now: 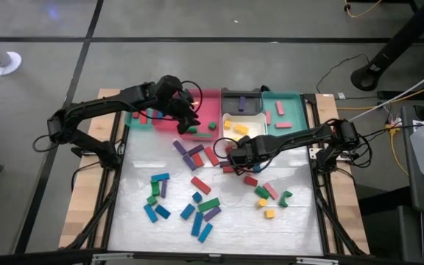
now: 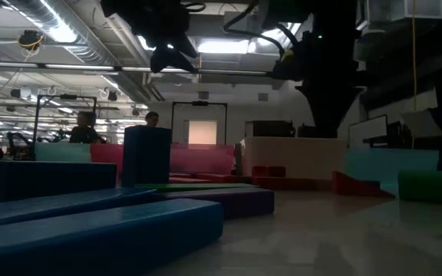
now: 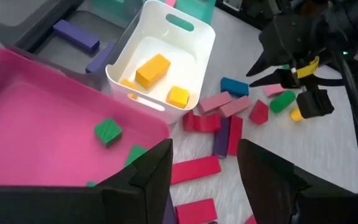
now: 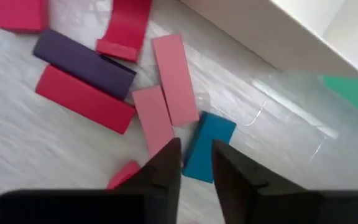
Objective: Sort blocks
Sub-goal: Put the blue block into the left pink bin
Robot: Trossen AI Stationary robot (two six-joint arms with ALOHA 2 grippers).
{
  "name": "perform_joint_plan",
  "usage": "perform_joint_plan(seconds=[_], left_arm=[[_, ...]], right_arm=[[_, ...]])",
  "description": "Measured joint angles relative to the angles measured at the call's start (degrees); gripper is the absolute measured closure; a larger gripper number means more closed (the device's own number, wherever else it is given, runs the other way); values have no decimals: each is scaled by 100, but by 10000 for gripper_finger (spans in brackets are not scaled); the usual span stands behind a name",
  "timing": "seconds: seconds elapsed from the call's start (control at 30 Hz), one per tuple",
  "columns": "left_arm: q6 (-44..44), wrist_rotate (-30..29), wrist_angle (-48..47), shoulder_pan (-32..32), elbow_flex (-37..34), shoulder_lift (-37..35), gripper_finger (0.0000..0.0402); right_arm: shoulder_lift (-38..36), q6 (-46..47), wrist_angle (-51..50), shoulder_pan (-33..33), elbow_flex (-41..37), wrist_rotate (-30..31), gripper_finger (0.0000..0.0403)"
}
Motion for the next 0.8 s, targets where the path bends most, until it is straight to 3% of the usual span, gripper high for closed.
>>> perform_joint_plan(seconds=[0.27, 0.5, 0.8], left_arm=[[65, 0, -25, -150, 0, 0, 233], [290, -1, -281, -280, 0, 1, 233], [299, -2, -297, -379, 0, 2, 233]], right_arm=[[108, 570, -271, -11, -205, 3, 244], [121, 814, 749, -11, -1080, -548, 250], [96, 1000, 1088, -11, -1581, -448, 257]])
